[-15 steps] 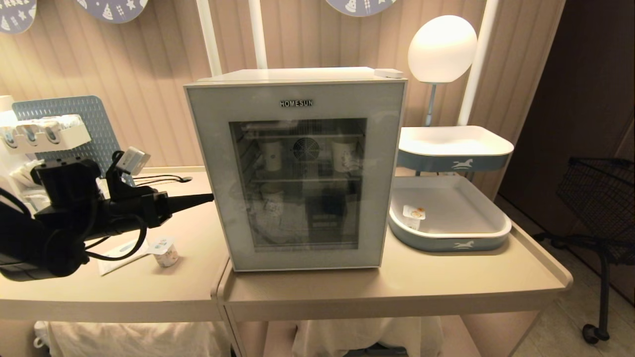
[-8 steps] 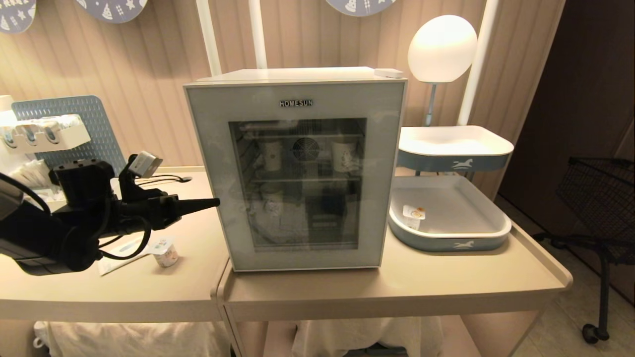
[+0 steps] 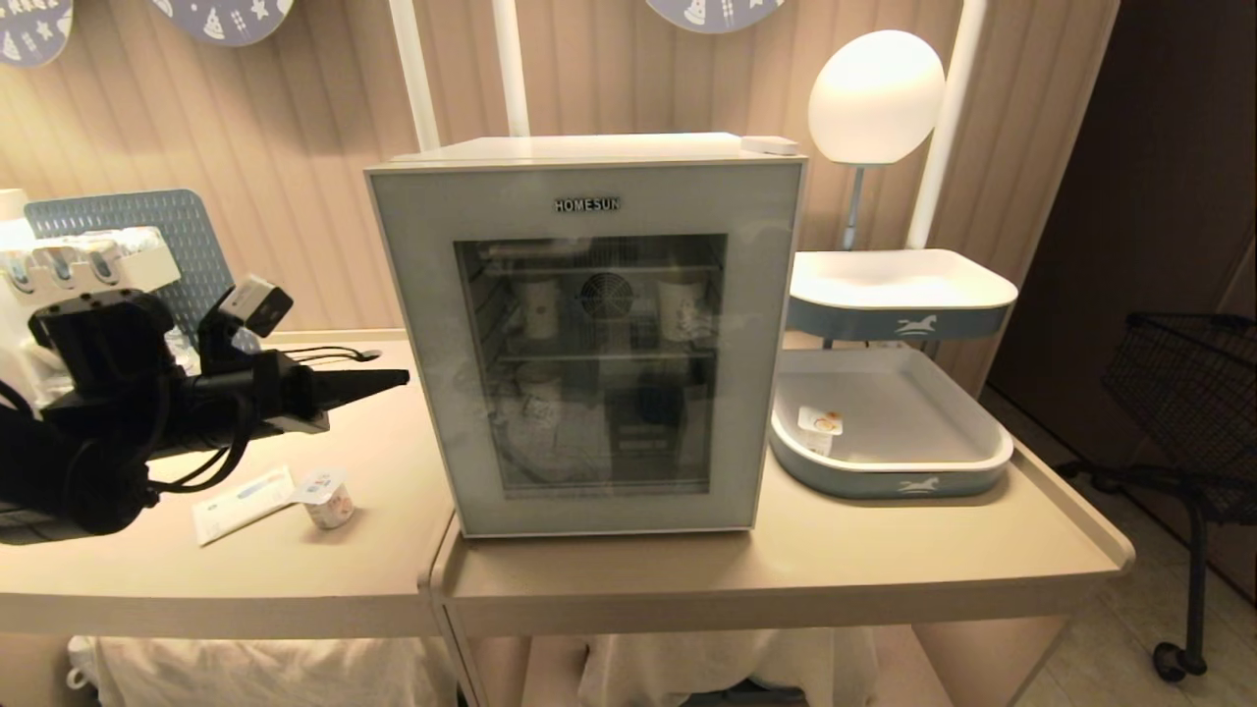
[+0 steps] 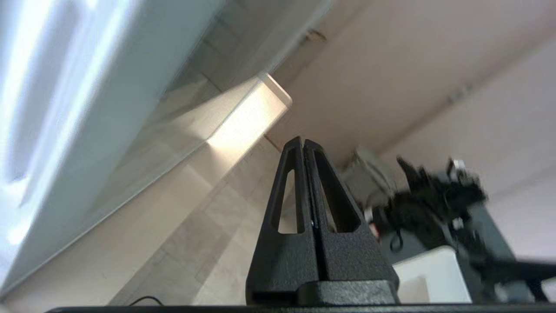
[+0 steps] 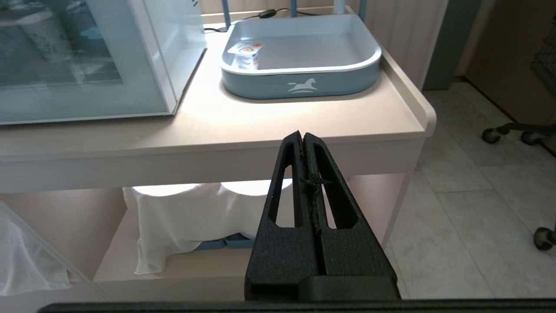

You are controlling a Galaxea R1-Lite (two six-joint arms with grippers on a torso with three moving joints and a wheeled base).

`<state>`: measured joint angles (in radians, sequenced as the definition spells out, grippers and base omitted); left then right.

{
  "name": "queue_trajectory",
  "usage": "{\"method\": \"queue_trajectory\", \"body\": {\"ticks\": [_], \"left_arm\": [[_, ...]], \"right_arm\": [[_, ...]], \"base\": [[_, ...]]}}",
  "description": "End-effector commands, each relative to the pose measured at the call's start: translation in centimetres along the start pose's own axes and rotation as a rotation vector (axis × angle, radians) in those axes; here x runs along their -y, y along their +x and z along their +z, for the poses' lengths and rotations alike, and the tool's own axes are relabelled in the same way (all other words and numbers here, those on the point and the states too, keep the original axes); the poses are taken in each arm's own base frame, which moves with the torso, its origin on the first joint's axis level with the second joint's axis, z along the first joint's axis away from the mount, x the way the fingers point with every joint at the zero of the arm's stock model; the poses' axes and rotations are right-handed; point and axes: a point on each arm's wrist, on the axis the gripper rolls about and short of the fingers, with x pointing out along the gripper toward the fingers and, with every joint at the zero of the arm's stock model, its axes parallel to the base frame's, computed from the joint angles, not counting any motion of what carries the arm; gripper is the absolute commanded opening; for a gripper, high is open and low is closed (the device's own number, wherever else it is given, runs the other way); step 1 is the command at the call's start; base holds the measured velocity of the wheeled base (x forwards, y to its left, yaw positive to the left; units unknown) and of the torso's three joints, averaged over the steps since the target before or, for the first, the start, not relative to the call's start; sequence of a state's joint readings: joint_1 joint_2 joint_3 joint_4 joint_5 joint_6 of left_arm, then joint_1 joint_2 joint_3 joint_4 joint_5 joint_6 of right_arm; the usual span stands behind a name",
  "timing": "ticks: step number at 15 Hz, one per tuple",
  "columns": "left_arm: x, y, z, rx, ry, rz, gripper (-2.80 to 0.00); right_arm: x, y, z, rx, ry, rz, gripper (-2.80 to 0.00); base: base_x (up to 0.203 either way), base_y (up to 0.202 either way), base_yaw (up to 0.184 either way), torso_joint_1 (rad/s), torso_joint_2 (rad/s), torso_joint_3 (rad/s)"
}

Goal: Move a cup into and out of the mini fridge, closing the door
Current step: Open the freezer door

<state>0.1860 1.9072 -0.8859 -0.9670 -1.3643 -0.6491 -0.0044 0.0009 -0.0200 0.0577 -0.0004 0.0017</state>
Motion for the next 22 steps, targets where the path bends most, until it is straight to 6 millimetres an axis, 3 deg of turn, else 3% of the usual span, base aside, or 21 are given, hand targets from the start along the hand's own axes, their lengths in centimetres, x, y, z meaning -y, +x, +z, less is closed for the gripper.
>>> {"method": "queue_trajectory", "body": {"ticks": [1,3,5,10,14,22], "left_arm": [[1.1,-0.5,0.0,0.016,0.003,0.014,-2.8],[0.6,-0.7,-0.2,0.019,-0.02,0.024,-2.8],[0.0,-0.8,-0.5,0.02,-0.019,0.029,0.0],[-4.5,-0.2,-2.3,0.059,0.122,0.111,0.0],[-6.2,-0.3,-3.7,0.071,0.308,0.127,0.0],[-5.8,1.7,-2.8,0.066,0.382,0.093,0.0]], "right_arm": [[0.0,0.0,0.0,0.0,0.0,0.0,-2.8],[0.0,0.0,0.0,-0.001,0.0,0.0,-2.8],[0.0,0.0,0.0,-0.001,0.0,0.0,-2.8],[0.0,0.0,0.0,0.0,0.0,0.0,-2.8],[0.0,0.0,0.0,0.0,0.0,0.0,-2.8],[0.0,0.0,0.0,0.0,0.0,0.0,-2.8]], "base": [[0.0,0.0,0.0,0.0,0.0,0.0],[0.0,0.0,0.0,0.0,0.0,0.0],[0.0,0.0,0.0,0.0,0.0,0.0],[0.0,0.0,0.0,0.0,0.0,0.0],[0.0,0.0,0.0,0.0,0.0,0.0],[0.0,0.0,0.0,0.0,0.0,0.0]]}}
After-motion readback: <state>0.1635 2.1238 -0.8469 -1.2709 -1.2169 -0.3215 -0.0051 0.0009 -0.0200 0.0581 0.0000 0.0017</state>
